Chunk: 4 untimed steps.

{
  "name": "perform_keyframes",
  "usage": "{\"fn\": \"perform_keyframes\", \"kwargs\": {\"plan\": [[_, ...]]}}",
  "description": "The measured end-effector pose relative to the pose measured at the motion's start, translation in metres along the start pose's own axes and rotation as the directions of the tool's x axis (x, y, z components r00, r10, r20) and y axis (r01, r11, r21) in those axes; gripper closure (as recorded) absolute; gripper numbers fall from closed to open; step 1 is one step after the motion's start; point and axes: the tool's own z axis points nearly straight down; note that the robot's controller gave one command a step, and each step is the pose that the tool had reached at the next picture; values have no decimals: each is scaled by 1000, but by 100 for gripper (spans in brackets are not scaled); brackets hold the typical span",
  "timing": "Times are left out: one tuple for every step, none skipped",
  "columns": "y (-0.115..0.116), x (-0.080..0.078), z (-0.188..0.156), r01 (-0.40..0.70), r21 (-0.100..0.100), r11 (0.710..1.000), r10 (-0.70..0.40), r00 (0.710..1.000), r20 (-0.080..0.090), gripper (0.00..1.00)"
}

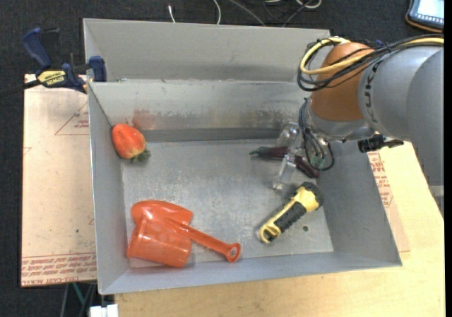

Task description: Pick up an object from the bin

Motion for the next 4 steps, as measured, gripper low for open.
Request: {"fn": "perform_keyframes", "kwargs": {"plan": [[-4, -2, -1, -169, -5, 986, 169, 986, 0, 100], [-4, -2, -1, -169, -5, 986, 169, 986, 0, 100], [-4, -1, -6, -168, -4, 986, 168, 986, 0, 100], [-4, -2, -23, -167, -5, 986, 167, 986, 0, 100]]}}
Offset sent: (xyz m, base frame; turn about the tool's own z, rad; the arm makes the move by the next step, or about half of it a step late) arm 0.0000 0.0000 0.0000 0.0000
